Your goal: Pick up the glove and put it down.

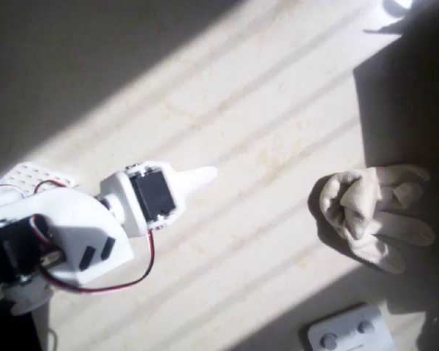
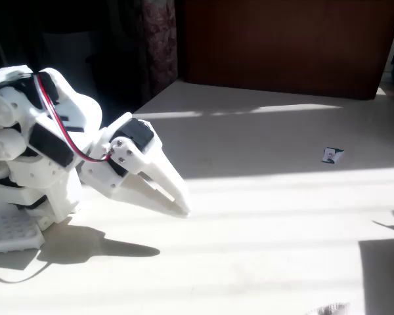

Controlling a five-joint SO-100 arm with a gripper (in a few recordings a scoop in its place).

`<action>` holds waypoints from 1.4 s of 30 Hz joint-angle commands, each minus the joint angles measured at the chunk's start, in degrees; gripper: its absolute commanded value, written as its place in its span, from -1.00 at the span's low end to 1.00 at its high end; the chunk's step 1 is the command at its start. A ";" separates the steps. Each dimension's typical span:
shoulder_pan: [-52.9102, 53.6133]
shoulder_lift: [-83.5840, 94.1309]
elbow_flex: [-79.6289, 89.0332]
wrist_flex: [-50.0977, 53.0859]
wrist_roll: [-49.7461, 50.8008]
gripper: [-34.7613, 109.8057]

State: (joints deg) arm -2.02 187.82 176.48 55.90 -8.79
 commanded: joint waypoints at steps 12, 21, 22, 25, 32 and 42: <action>0.70 0.35 -3.69 13.45 0.26 -0.52; 0.70 0.44 -3.78 13.45 -0.26 -0.52; 0.70 0.44 -3.78 13.45 -0.26 -0.52; 0.70 0.44 -3.78 13.45 -0.26 -0.52; 0.70 0.44 -3.78 13.45 -0.26 -0.52; 0.70 0.44 -3.78 13.45 -0.26 -0.52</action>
